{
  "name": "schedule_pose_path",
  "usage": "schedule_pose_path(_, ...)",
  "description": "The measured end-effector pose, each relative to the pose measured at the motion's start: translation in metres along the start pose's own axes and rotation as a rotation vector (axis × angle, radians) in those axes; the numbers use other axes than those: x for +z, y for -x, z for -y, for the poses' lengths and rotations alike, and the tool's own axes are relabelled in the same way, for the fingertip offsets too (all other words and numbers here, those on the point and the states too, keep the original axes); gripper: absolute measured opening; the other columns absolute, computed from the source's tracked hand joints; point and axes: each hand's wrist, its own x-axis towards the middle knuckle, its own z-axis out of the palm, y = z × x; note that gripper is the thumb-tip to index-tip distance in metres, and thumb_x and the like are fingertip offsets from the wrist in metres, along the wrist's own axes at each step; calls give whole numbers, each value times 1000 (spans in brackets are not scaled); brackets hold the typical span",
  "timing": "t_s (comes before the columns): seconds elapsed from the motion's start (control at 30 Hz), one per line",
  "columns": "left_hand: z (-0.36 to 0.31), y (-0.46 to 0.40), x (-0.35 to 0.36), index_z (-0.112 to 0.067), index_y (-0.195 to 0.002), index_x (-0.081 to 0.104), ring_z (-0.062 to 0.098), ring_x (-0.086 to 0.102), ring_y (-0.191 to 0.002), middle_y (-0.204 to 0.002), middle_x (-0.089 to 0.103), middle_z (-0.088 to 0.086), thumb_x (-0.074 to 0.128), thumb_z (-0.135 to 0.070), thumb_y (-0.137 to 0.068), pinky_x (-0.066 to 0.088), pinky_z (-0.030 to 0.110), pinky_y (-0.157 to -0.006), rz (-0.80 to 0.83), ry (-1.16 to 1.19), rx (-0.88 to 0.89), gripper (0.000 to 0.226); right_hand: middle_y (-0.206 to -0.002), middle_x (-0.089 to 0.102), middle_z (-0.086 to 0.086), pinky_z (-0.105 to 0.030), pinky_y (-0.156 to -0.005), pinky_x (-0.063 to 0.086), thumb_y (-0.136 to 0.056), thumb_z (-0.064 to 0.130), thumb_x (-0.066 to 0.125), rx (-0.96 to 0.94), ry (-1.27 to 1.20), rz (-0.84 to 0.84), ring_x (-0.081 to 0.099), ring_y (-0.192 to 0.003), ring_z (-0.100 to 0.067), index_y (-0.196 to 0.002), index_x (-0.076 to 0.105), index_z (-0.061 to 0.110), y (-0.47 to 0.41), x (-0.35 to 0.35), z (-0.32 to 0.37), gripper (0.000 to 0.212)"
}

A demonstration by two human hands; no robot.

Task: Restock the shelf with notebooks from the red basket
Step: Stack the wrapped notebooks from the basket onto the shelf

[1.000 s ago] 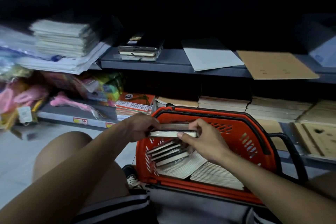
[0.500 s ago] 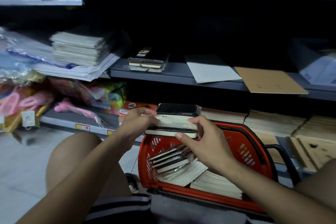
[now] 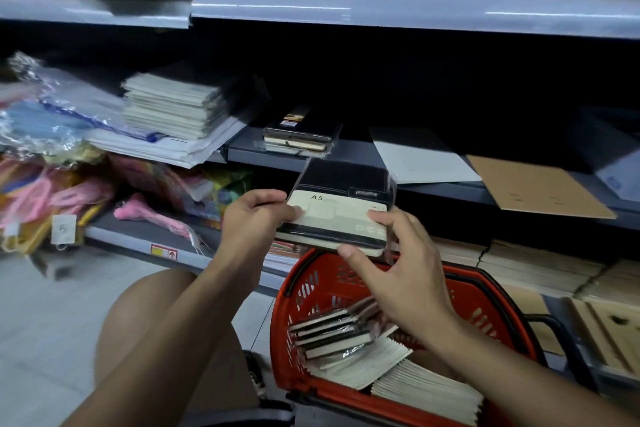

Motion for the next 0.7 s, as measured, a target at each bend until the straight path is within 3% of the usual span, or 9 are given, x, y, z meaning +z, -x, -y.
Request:
schedule_pose_path(0.1, -8, -7, 0, -7, -102, 73, 44, 72, -102, -102, 76, 22, 78, 2, -75, 58, 55, -88, 22, 53, 21, 29, -143, 51, 13, -38, -108, 49, -77, 81, 64, -43, 6, -40, 50, -134, -8, -132, 57, 38, -10, 6, 0, 70)
schedule_pose_path(0.27, -28, -25, 4, -8, -103, 70, 42, 71, -94, -101, 73, 19, 71, 4, -80, 59, 58, -81, 67, 72, 64, 26, -147, 50, 5, -30, -112, 41, -80, 75, 69, -79, 33, -55, 44, -141, -12, -134, 57, 33, -39, 11, 4, 69)
schedule_pose_path(0.37, -41, -43, 8, -8, -102, 70, 32, 70, -87, -96, 73, 13, 65, 8, -81, 60, 48, -71, 64, 87, 86, 27, -139, 53, 8, -14, -105, 35, -79, 70, 68, -85, 13, -57, 47, -134, -8, -133, 58, 30, -64, 16, 8, 68)
schedule_pose_path(0.5, -55, -74, 14, -15, -95, 74, 27, 71, -88, -97, 77, 12, 63, 4, -69, 58, 39, -74, 60, 148, 88, 34, -127, 55, 10, -21, -96, 41, -82, 64, 73, -83, 1, -73, 53, -119, -9, -132, 58, 30, -102, 28, 12, 62)
schedule_pose_path(0.6, -63, -103, 17, -16, -96, 75, 20, 68, -83, -92, 78, 3, 59, 7, -71, 51, 31, -73, 48, 195, 66, 38, -104, 53, 11, -23, -82, 42, -83, 61, 77, -67, -29, -85, 53, -96, -11, -129, 58, 31, -132, 42, 12, 58)
schedule_pose_path(0.7, -66, -130, 19, -12, -102, 72, 14, 64, -75, -94, 75, 3, 59, 13, -74, 45, 25, -64, 38, 247, 81, 40, -108, 55, 10, -26, -82, 44, -82, 62, 78, -69, -38, -104, 54, -100, -12, -128, 59, 33, -162, 55, 10, 57)
